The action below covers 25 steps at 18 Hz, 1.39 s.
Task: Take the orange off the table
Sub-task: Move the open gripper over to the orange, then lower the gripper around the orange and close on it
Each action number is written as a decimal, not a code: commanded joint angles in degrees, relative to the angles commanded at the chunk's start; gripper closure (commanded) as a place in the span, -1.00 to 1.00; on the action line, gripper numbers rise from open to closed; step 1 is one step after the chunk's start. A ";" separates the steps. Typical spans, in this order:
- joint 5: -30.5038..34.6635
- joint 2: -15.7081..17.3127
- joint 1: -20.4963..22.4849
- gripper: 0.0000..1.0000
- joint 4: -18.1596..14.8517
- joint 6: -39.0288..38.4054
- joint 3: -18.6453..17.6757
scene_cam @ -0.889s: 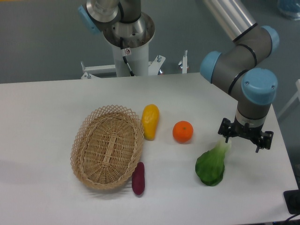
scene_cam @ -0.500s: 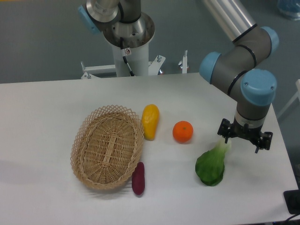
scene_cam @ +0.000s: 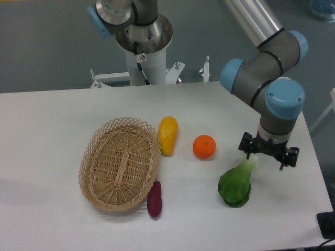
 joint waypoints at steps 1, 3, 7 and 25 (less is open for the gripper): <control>0.09 0.87 0.00 -1.00 0.18 0.18 -1.14; -0.09 2.72 0.09 -1.00 0.44 0.88 -4.22; -0.88 7.12 0.17 -1.00 0.44 5.71 -11.87; -2.90 9.23 -3.25 -1.00 4.14 9.32 -22.07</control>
